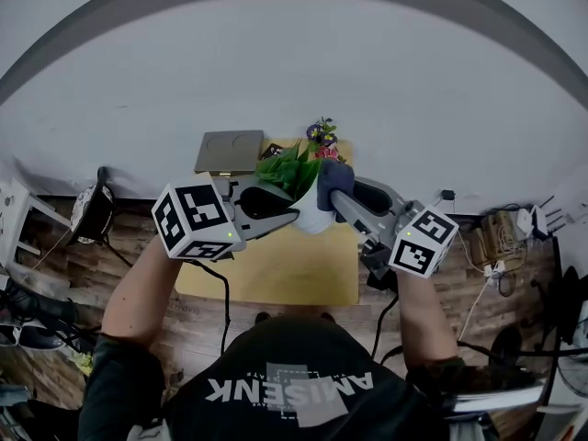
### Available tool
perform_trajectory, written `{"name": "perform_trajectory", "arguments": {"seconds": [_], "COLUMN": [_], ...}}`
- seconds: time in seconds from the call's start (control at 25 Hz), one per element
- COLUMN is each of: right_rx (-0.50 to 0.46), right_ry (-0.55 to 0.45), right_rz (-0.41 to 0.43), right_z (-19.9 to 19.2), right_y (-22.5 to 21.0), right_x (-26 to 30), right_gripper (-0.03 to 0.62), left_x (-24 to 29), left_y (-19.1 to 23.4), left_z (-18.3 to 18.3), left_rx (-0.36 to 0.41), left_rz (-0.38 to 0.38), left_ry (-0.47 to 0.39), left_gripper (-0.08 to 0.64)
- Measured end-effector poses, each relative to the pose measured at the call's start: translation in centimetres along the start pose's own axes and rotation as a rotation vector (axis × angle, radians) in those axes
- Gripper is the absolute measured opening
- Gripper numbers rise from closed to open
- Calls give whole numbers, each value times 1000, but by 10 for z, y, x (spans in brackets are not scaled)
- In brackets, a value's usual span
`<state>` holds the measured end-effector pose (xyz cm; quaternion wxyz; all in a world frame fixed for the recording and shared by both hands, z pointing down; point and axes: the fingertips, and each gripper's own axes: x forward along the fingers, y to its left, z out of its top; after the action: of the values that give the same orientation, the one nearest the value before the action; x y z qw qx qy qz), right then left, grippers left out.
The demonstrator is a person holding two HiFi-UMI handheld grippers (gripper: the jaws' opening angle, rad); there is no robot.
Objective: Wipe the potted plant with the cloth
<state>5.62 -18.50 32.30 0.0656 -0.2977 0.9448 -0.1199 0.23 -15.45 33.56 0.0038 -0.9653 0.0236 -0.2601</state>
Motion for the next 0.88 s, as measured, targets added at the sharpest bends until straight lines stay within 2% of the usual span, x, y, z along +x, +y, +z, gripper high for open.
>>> {"name": "perform_trajectory", "arguments": {"seconds": [0.2,0.48,0.72,0.88], "right_rx": [-44,-107,-179,-224], "right_ry": [17,48,71,98], "right_rz": [-34,-70,-112,-105], "right_z": [-3,-10,-14,-20], "right_y": [0,0,2,10], "right_x": [6,18,30,41], "right_gripper": [113,112,114,114], "left_x": [5,9,3,-2], "left_y": [21,44,57,65], "left_z": [1,-1,-2,-6], "left_rx": [-90,-176,-265,-278], "left_rz": [33,74,57,91], "left_ry": [11,13,-20,-16], "left_gripper": [25,21,18,18]}}
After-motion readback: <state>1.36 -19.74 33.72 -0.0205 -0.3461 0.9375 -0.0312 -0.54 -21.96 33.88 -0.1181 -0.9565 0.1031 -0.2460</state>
